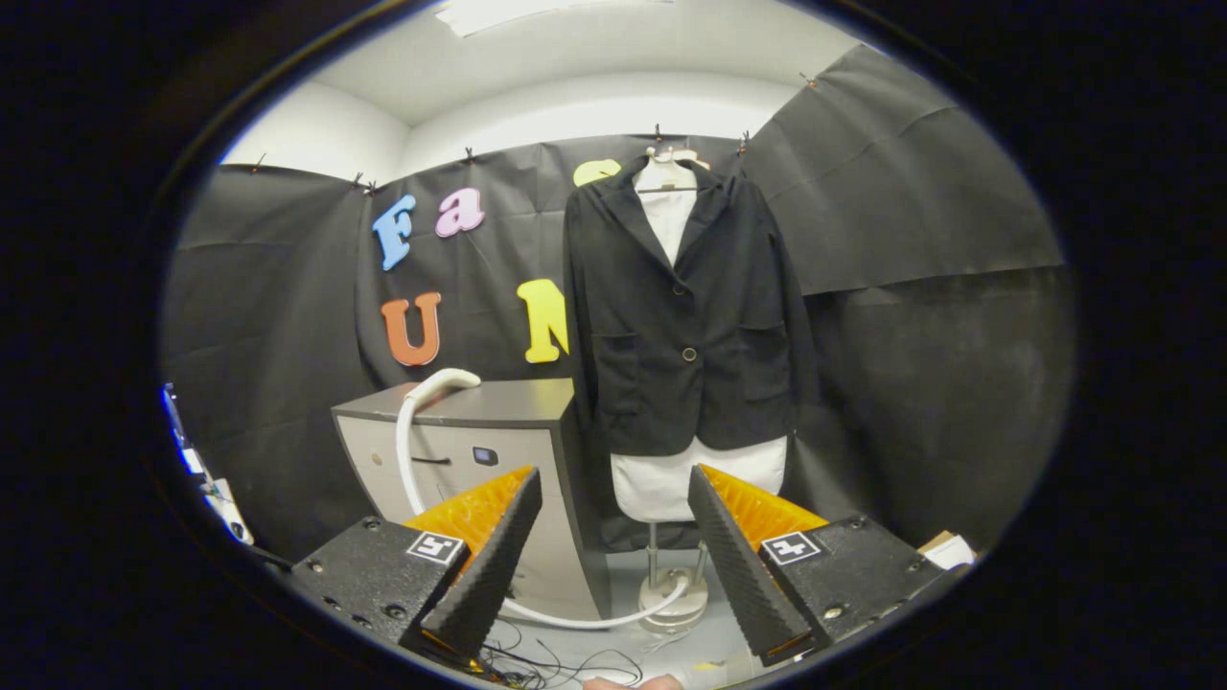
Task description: Iron the clothes twice with a garment steamer, once on the left side and once on the right side.
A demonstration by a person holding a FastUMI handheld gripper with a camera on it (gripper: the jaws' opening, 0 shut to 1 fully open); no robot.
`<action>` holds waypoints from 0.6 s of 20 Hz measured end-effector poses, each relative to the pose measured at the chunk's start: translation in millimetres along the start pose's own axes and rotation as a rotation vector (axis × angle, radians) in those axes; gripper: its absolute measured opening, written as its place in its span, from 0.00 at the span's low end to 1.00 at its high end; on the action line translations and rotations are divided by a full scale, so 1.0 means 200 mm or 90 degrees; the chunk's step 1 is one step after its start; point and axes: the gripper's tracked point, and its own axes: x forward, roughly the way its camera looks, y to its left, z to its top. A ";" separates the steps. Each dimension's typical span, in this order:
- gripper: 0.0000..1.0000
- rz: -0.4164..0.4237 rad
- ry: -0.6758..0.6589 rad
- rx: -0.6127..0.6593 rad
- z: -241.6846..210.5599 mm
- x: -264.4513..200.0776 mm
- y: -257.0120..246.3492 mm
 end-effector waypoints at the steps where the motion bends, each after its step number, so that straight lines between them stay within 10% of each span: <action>1: 0.98 0.003 0.000 -0.001 0.02 0.03 0.03; 12: 0.98 0.069 0.037 0.011 0.18 0.49 0.69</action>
